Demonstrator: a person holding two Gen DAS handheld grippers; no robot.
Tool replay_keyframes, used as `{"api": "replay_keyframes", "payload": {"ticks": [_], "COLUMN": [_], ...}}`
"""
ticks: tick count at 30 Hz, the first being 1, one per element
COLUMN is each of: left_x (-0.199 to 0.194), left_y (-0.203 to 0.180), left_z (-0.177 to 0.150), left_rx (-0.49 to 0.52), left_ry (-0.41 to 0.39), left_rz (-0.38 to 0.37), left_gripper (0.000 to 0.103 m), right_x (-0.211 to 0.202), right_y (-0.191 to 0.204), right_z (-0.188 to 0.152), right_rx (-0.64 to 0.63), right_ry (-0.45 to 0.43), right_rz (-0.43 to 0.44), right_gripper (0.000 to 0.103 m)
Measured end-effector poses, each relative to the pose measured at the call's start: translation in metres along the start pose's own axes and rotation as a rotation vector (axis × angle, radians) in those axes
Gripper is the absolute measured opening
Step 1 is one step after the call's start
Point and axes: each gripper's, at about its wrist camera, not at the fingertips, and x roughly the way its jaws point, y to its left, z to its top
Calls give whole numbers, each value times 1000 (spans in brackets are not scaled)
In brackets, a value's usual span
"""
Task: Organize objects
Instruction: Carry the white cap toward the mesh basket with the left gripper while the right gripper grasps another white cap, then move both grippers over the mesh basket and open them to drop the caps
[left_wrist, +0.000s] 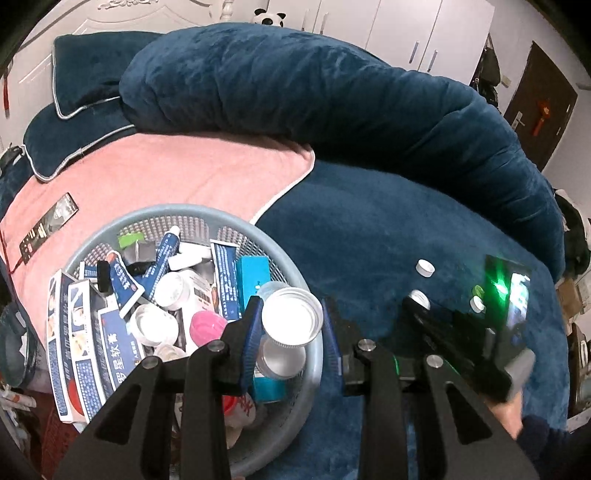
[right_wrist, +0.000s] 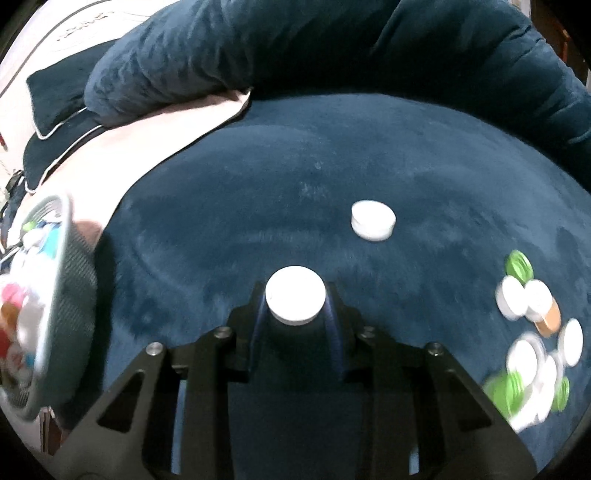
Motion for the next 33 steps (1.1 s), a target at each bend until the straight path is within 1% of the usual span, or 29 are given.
{"api": "replay_keyframes", "payload": {"ticks": [5, 10, 14, 18, 26, 29, 32, 33], "left_x": [-2, -6, -10, -18, -20, -21, -21, -22], "left_y": [-1, 4, 20, 46, 102, 115, 119, 120], "left_z": [-1, -1, 2, 9, 17, 18, 17, 17], "left_rx": [14, 20, -7, -67, -197, -232, -241, -238], "left_ry": [1, -1, -6, -23, -21, -22, -22, -22], "left_rz": [17, 37, 42, 53, 61, 52, 38, 30], "left_gripper": [33, 33, 33, 33, 33, 33, 33, 33], "right_x": [-28, -49, -64, -77, -78, -78, -77, -80], "right_y": [7, 29, 55, 87, 160, 174, 179, 180], "right_z": [-18, -16, -4, 10, 37, 40, 42, 42], "right_rx": [-12, -32, -60, -81, -137, -120, -94, -93], "right_ry": [9, -7, -32, -55, -55, -48, -35, -40], "right_rz": [6, 19, 53, 111, 252, 307, 408, 405], "right_gripper": [30, 30, 30, 30, 30, 31, 32, 38]}}
